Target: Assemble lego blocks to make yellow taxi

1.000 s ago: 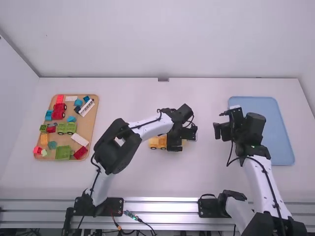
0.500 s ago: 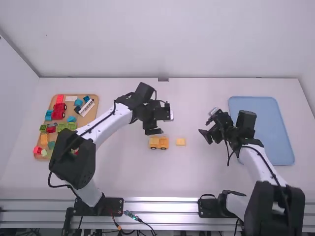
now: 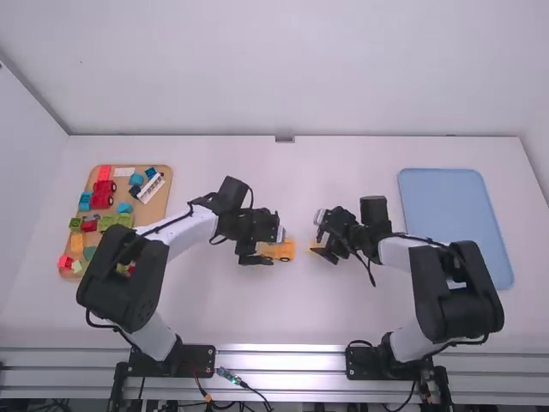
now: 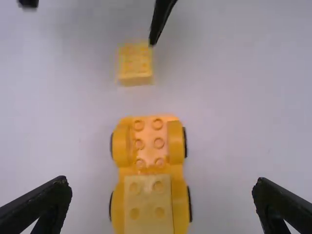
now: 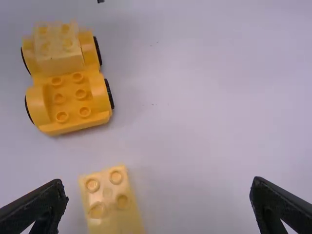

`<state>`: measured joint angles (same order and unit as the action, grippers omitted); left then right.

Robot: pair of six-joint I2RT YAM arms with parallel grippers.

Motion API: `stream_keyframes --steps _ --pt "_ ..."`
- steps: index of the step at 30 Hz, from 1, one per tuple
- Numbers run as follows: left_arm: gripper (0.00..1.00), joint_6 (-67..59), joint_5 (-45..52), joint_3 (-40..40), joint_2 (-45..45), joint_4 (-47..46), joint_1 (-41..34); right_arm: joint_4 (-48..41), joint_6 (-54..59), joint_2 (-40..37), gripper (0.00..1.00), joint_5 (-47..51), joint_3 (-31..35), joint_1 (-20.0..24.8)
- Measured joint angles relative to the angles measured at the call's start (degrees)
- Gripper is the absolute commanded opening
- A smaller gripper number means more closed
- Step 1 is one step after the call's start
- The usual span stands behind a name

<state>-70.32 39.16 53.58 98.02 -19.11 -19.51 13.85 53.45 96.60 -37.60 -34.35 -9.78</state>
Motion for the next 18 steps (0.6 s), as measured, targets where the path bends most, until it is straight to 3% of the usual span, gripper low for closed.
stream_keyframes --steps 9,18 --pt "0.99 0.61 11.04 -9.57 0.00 15.96 7.61 0.98 3.85 3.80 0.99 1.53 0.09 -0.87" --pt "0.99 10.73 15.52 -14.56 0.00 28.63 7.89 -0.96 11.45 3.80 0.98 -0.63 0.15 -0.85"
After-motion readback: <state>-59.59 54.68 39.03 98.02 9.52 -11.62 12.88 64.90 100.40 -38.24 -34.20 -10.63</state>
